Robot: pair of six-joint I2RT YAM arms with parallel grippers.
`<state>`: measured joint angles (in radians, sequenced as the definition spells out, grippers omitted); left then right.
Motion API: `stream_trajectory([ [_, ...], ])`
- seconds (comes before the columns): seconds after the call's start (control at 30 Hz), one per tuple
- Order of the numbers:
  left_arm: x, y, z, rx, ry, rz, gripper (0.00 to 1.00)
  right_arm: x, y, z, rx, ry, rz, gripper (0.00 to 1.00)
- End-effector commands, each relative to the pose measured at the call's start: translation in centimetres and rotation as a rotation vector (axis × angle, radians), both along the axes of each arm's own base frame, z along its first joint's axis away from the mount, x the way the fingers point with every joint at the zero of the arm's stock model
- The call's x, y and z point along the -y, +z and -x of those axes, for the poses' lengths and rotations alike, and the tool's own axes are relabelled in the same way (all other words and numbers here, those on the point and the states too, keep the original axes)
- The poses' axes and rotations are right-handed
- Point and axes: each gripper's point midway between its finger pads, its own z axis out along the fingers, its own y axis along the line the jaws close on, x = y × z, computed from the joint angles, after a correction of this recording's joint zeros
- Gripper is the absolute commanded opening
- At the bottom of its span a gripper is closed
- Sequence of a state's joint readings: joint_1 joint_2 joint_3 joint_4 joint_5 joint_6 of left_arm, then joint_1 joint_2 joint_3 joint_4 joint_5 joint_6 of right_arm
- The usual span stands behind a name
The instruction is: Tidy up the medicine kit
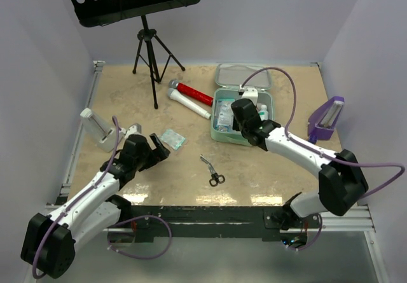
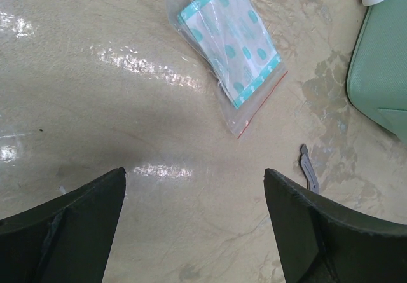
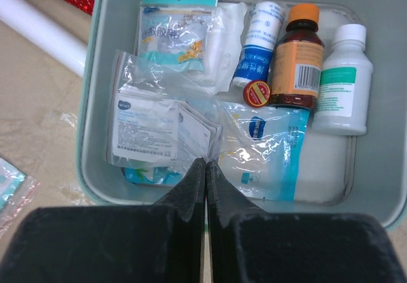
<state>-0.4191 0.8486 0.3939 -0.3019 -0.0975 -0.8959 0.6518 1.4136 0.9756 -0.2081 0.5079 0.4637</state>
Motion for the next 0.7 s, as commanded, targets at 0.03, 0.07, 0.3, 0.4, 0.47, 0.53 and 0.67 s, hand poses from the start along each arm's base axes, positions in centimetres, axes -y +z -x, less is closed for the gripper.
stream_trajectory([
  [0.03,0.6,0.1,-0.6,0.026,-0.033,0.013,0.93,-0.8,-1.1,-1.3,0.015,0.070,0.019,0.00],
  [0.07,0.7,0.2,-0.7,0.029,-0.035,0.017,0.93,-0.8,-1.2,-1.4,0.015,0.073,0.028,0.00],
  [0.3,0.8,0.0,-0.6,0.024,-0.042,0.021,0.93,-1.6,-1.5,-1.7,-0.014,0.162,0.053,0.00],
  [0.4,0.8,-0.2,-0.6,0.020,-0.046,0.014,0.93,-2.1,-1.9,-1.4,-0.038,0.211,0.064,0.00],
  [0.47,0.8,-0.2,-0.7,0.021,-0.046,0.010,0.93,-2.3,-2.8,-1.2,-0.067,0.233,0.077,0.00],
  [0.53,0.8,-0.2,-0.7,0.022,-0.049,0.009,0.93,-2.5,-4.0,-1.0,-0.108,0.253,0.087,0.00],
  [0.67,0.9,-0.2,-0.7,0.021,-0.052,0.011,0.93,-2.8,-5.1,-0.7,-0.139,0.259,0.077,0.00],
])
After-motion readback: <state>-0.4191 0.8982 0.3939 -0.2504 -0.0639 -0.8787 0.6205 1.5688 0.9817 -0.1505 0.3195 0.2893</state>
